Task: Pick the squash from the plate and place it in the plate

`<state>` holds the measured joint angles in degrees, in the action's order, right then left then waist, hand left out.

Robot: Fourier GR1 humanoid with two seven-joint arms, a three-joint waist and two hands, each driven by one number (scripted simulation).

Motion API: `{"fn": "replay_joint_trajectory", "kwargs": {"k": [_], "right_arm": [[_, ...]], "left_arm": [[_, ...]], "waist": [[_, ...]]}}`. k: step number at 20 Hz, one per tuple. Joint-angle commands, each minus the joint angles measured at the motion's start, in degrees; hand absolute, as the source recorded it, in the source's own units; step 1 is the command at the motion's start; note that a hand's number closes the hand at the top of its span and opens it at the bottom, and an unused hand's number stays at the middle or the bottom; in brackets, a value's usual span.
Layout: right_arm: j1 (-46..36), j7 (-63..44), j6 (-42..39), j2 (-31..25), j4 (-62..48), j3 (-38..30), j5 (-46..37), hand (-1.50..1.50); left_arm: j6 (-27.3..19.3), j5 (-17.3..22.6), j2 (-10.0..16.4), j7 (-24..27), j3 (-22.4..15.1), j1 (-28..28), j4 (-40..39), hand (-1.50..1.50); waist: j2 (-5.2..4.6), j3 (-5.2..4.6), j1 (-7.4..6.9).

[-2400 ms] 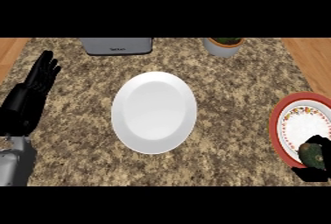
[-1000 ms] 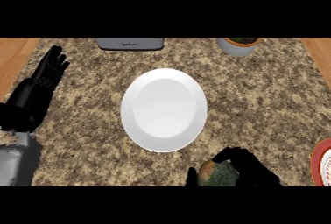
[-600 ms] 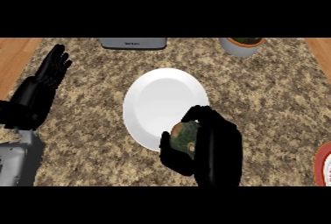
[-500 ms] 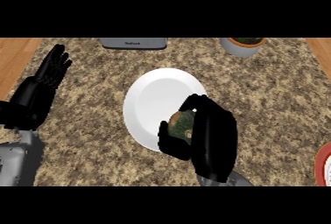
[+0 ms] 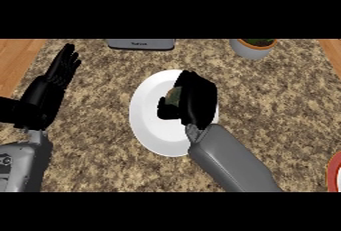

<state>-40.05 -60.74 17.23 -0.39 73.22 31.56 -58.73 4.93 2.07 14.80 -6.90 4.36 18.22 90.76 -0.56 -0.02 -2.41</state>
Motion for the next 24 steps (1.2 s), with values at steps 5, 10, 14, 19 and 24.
{"fn": "replay_joint_trajectory", "kwargs": {"k": [5, 10, 14, 19, 24], "right_arm": [[-7.2, -0.2, 15.8, 0.4, -18.8, -4.6, 11.1, 1.5], [-10.4, 7.8, 22.5, 0.4, -27.2, -4.4, 21.1, -1.5], [-11.4, 12.3, 31.3, 0.4, -29.6, -2.0, 25.6, -1.5], [-12.3, 18.0, 41.8, 0.4, -29.8, -3.6, 28.3, -1.5], [-9.0, 24.9, 48.2, 0.4, -24.4, -3.6, 36.4, -1.5]], "left_arm": [[-1.2, -1.6, -1.6, -0.8, -1.6, 0.6, 0.0, 0.0], [0.2, -0.5, -1.5, 1.8, -0.9, 0.5, -0.5, 0.0], [-0.5, -1.9, -2.8, 0.9, -3.1, -0.1, 1.6, 0.0], [-0.3, -1.9, -2.7, 2.5, -2.3, -1.3, -0.6, 0.0], [0.7, -0.3, -0.8, 0.6, 0.0, -0.3, -0.2, 0.0]], "waist": [[-0.39, 0.08, -1.06], [-0.64, 0.08, -1.71], [-0.8, 0.12, -3.15], [-0.65, 0.08, -2.13], [-0.23, 0.12, -1.04]]}}
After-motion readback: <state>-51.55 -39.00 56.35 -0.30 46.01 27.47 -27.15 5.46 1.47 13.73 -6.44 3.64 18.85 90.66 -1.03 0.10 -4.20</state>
